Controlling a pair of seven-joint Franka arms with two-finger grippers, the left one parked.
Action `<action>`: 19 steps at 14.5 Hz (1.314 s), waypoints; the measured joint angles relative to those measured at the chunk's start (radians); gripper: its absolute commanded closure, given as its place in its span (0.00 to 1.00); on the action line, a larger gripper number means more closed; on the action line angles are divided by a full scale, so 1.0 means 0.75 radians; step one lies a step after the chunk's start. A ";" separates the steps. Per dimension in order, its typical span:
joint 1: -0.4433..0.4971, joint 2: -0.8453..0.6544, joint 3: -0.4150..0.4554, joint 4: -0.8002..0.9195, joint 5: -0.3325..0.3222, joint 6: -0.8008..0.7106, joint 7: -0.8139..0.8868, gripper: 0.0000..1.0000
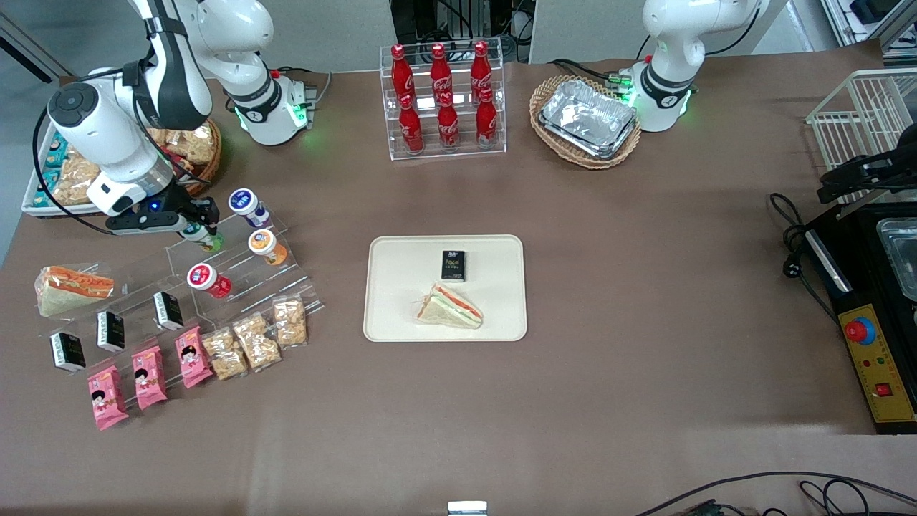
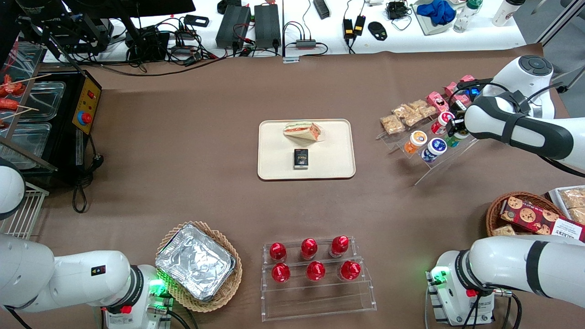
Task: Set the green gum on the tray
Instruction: 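Lower the right gripper and close it around the green-labelled bottle, then lift the green bottle and carry it toward the cream tray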
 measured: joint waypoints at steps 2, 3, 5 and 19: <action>-0.001 0.000 -0.003 0.001 0.000 0.000 0.000 0.60; -0.001 0.000 -0.006 0.005 0.000 0.000 0.000 0.61; -0.002 -0.002 -0.012 0.050 0.000 -0.050 0.000 0.62; 0.024 0.214 0.432 1.135 0.100 -1.104 0.514 0.60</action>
